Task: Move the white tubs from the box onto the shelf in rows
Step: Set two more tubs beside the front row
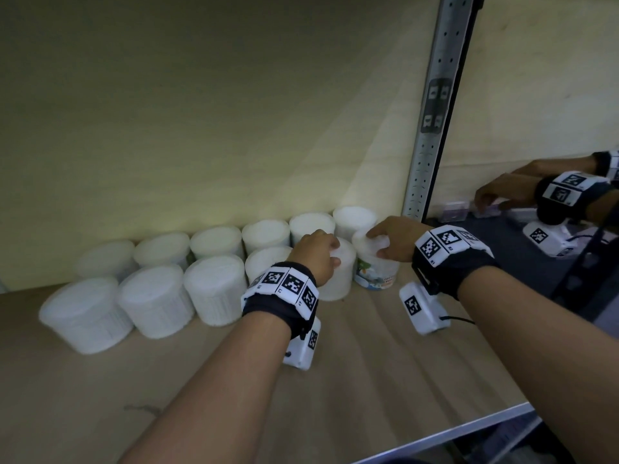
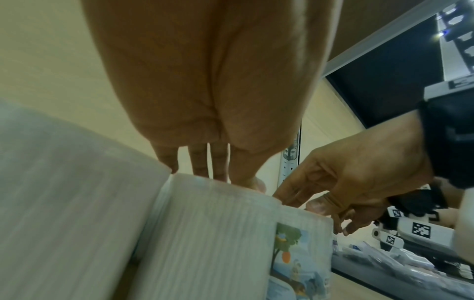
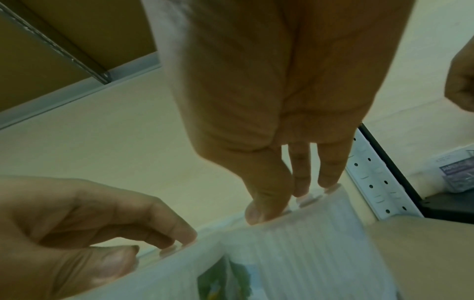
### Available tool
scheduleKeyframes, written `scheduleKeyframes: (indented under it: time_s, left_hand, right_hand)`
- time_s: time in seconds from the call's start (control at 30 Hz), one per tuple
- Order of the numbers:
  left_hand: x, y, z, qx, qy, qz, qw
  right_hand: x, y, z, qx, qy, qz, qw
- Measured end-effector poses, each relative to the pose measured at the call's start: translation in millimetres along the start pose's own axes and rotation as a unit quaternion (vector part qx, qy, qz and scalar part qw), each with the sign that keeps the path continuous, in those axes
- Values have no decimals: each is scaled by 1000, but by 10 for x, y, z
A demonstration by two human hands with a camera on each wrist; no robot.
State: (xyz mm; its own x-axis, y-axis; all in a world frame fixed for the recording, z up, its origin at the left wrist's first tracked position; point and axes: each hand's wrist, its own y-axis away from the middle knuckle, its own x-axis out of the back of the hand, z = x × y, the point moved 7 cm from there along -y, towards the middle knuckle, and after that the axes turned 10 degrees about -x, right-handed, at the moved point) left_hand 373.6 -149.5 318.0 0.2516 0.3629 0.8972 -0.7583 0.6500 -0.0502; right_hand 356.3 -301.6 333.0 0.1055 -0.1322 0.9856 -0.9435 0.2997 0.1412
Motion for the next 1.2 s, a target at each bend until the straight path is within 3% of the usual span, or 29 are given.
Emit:
scheduleKeyframes:
  time_s: [0.27,0.37,0.43,0.5,0.73,0.97,1.2]
  left_hand:
    - [18,33,41,-37,16,-58,997]
    - [50,20,52,-43,10,10,999]
    - [95,26,46,-21,-59,76,995]
    - [90,32,28,11,-121,100,987]
    - [13,-9,4,18,-140,88,986]
    - [22,-68,5,3,-70,-20,997]
    - [33,-5,122,-22,-43,-39,998]
  right_hand:
    - [-17,-27,2,-1,10,7,1000]
    - [-9,-23,-1,-1,8,8,1000]
    - [-6,-21,-5,3,9,8,1000]
    - [-5,-20,-6,6,7,5,1000]
    - [7,-6,9,6,1,7,1000]
    - [21,15,6,6,-7,9,1000]
    - [25,13,2,4,-11,13,1000]
